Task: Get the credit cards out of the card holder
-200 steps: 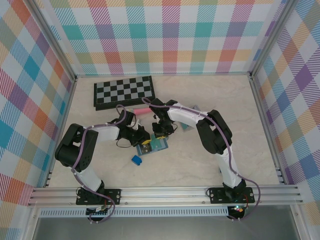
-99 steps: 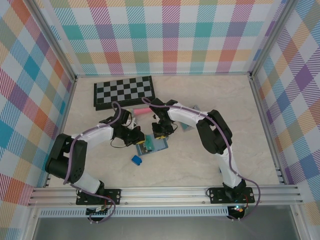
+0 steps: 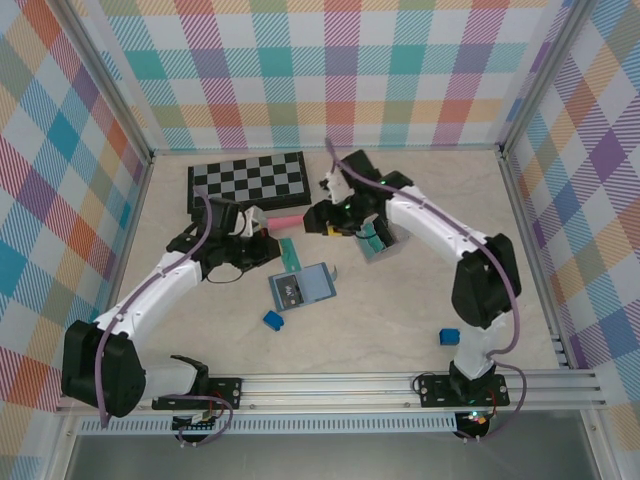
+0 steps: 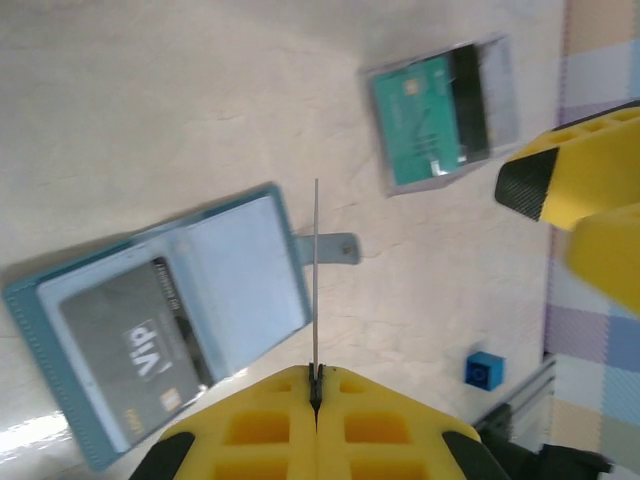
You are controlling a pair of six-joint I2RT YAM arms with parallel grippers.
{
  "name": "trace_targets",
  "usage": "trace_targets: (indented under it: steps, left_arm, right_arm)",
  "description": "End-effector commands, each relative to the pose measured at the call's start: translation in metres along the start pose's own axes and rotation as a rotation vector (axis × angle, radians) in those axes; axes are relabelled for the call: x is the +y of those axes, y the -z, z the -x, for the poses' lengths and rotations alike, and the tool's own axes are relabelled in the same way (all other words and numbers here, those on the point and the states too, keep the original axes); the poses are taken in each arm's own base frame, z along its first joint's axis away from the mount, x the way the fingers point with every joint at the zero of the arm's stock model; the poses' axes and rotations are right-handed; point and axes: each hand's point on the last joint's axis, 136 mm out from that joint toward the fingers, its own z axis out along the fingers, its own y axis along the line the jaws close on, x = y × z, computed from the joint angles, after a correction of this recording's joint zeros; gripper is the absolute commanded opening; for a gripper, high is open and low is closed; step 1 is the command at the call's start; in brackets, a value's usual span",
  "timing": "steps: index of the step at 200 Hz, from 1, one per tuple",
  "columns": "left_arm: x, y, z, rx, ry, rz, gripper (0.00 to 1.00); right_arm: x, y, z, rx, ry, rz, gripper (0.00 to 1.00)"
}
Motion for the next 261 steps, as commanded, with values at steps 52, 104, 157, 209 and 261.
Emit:
trace_targets:
  steps: [52,104,157,209,261]
  left_arm:
    - [-0.089,0.03,0.038,-0.061,0.076,-0.368,0.0]
    - [-0.1,0.025,0.049,-0.041,0.129,-0.408,0.0]
    - [-0.102,0.024,0.049,-0.033,0.133,-0.429,0.0]
    - [-0.098,0.021,0.047,-0.029,0.129,-0.42,0.0]
    - [-0.092,0.017,0.044,-0.021,0.131,-0.402,0.0]
  right_arm:
    - [0.04,0.05,0.002,0.025,0.016,0.407,0.74]
    - [0.052,0.055,0.002,0.047,0.015,0.484,0.65]
    - [0.055,0.052,0.0,0.073,-0.001,0.524,0.5]
    - [0.051,0.045,0.004,0.081,-0.032,0.549,0.23]
    - [0.057,0.049,0.005,0.081,-0.025,0.573,0.11]
